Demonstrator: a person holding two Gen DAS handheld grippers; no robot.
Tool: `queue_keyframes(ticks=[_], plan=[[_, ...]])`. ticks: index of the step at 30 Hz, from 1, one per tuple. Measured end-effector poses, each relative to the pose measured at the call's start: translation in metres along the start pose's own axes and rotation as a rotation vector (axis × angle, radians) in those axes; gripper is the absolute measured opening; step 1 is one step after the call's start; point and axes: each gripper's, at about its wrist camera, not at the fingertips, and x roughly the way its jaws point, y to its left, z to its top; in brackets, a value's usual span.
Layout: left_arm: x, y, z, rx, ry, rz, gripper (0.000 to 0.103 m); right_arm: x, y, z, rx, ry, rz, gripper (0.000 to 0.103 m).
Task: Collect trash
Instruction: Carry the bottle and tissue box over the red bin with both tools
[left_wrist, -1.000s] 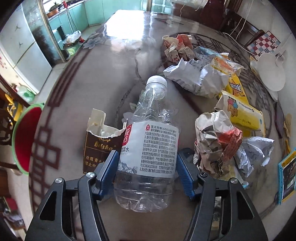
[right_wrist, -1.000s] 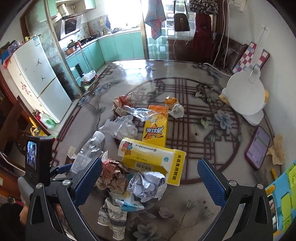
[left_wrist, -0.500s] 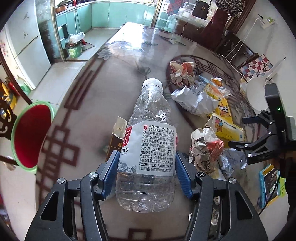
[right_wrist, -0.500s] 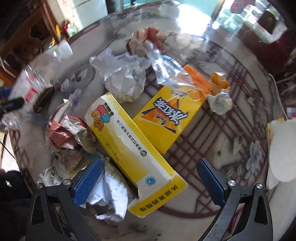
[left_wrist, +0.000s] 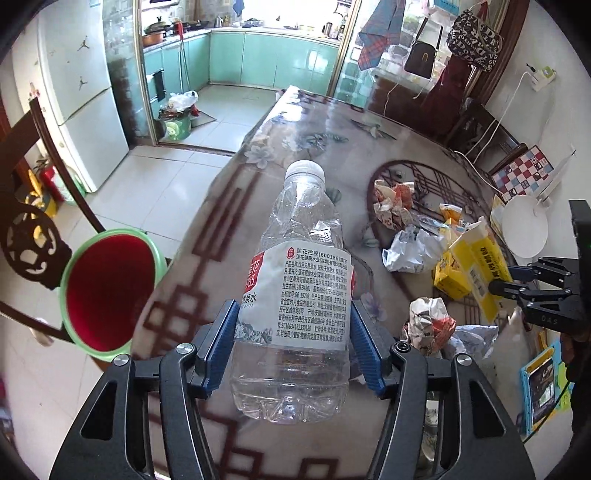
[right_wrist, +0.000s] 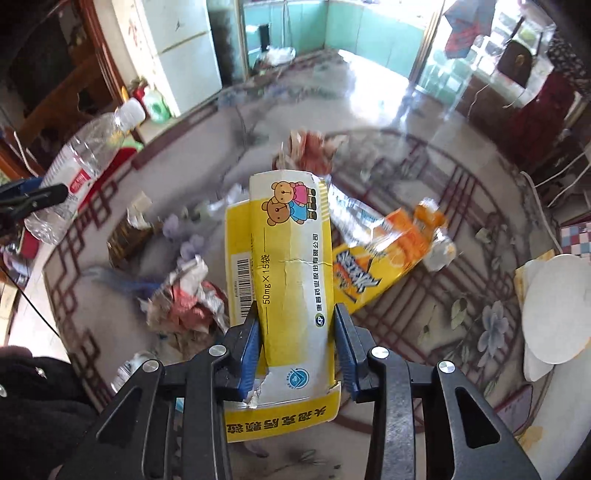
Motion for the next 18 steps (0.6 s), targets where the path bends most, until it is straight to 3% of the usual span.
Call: queue_keyframes(ticks=[8, 18], plan=[[-0.002, 0.053, 0.014, 0.001, -0.016, -0.007, 0.058, -0.043, 0.049, 0.039, 0.081, -0.099, -0.063, 0.034], [0.000, 0.140, 0.022, -0.043, -0.022, 0.026, 0.058, -0.043, 0.144, 0.107, 0.083, -0.154, -0.042, 0.034]])
